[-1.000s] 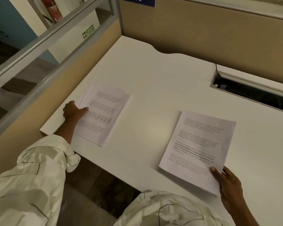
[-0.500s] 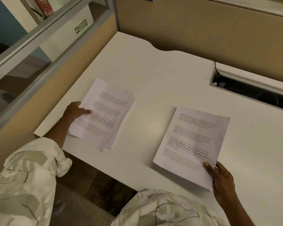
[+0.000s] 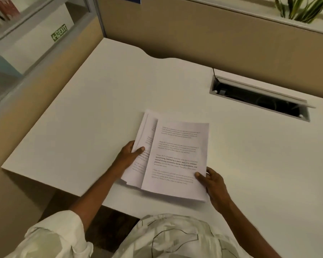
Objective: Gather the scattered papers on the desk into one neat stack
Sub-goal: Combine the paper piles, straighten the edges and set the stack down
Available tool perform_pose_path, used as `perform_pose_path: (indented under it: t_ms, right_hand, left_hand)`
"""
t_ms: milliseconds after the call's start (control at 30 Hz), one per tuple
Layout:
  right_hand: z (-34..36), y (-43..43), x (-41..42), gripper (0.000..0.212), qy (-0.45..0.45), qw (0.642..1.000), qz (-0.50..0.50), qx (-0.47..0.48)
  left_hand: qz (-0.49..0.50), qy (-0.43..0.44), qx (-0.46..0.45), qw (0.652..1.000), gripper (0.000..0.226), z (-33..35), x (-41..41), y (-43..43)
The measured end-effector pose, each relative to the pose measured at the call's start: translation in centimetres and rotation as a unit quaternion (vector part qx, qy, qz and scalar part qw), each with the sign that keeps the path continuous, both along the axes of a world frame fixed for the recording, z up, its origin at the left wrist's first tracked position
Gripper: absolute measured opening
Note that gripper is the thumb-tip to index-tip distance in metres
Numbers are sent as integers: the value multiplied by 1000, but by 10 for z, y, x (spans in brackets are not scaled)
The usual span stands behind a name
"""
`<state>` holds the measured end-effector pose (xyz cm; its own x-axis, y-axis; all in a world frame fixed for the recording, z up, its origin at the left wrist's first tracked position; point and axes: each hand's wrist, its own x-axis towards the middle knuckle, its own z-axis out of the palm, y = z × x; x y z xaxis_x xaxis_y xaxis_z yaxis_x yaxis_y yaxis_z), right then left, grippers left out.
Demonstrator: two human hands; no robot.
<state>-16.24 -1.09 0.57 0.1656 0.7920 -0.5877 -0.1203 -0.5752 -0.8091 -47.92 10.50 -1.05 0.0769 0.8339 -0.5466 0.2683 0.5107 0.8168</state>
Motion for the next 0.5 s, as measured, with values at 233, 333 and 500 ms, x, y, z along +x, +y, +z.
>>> perform_pose_path:
  t_ms: [233,333,500]
  right_hand:
    - [-21,7,-6,64,-265,954,128,66]
    - [-18,10,-1,86,-361,924,113,58]
    - [34,12,29,79,-174,974,-63,127]
  left_hand:
    - [-83,-17,22,996,66,7,74,-17]
    - [-93,-56,38,993,52,12,95,-21]
    - [-70,-139,78,985,39,52,118,-21]
